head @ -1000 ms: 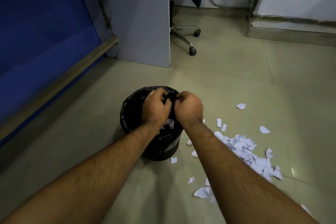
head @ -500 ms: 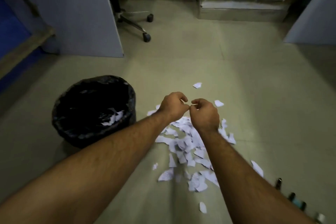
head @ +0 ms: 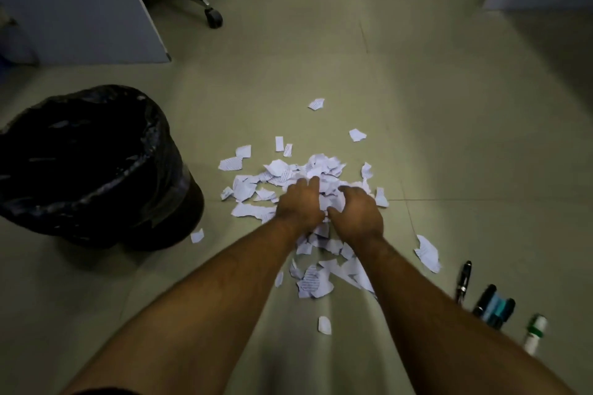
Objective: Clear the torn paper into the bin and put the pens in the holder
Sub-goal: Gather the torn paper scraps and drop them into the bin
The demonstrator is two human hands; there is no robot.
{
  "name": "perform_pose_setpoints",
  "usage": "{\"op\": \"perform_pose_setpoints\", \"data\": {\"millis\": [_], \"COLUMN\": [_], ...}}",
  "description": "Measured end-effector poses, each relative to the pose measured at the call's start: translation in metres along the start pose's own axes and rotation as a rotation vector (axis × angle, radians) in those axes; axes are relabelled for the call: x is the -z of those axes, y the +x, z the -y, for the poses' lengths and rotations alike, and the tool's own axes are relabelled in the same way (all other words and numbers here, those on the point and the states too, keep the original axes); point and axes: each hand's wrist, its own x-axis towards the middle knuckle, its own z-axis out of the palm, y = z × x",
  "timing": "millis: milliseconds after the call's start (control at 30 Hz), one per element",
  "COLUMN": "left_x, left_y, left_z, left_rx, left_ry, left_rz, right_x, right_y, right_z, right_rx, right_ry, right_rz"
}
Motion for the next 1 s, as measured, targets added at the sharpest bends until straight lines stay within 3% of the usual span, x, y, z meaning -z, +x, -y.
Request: {"op": "perform_pose_setpoints", "data": {"millis": [67, 200, 333, 533, 700, 867, 1000], "left_x": [-0.008, -0.019, -0.027, -0.033, -0.034, -0.021, -0.002], "left_y": [0.007, 0.012, 0.003, -0.011, -0.018, -0.020, -0.019], "left_z": [0.003, 0.013, 0.016, 0.016, 0.017, 0.016, 0.006], "left_rx": [-0.016, 0.031, -0.009, -0.007, 0.125, 0.416, 0.460], "left_ry": [0.150, 0.212, 0.305, 0.336, 0.117, -0.263, -0.432], "left_rz": [0.032, 0.176, 0.101, -0.001, -0.074, -0.229, -0.257], "right_x": [-0.010, -0.022, -0.030, -0.031, -0.025, -0.020, -0.013], "right_y": [0.011, 0.019, 0.005, -0.010, -0.007, -0.006, -0.008], "right_z": [-0.002, -0.001, -0.004, -0.006, -0.009, -0.009, 0.003], "right_rx": [0.037, 0.068, 0.106, 0.134, 0.099, -0.201, -0.332], "right_ry": [-0.092, -0.264, -0.344, -0.265, 0.059, 0.257, 0.400], "right_rz": [0.031, 0.119, 0.086, 0.021, -0.035, -0.163, -0.212]}}
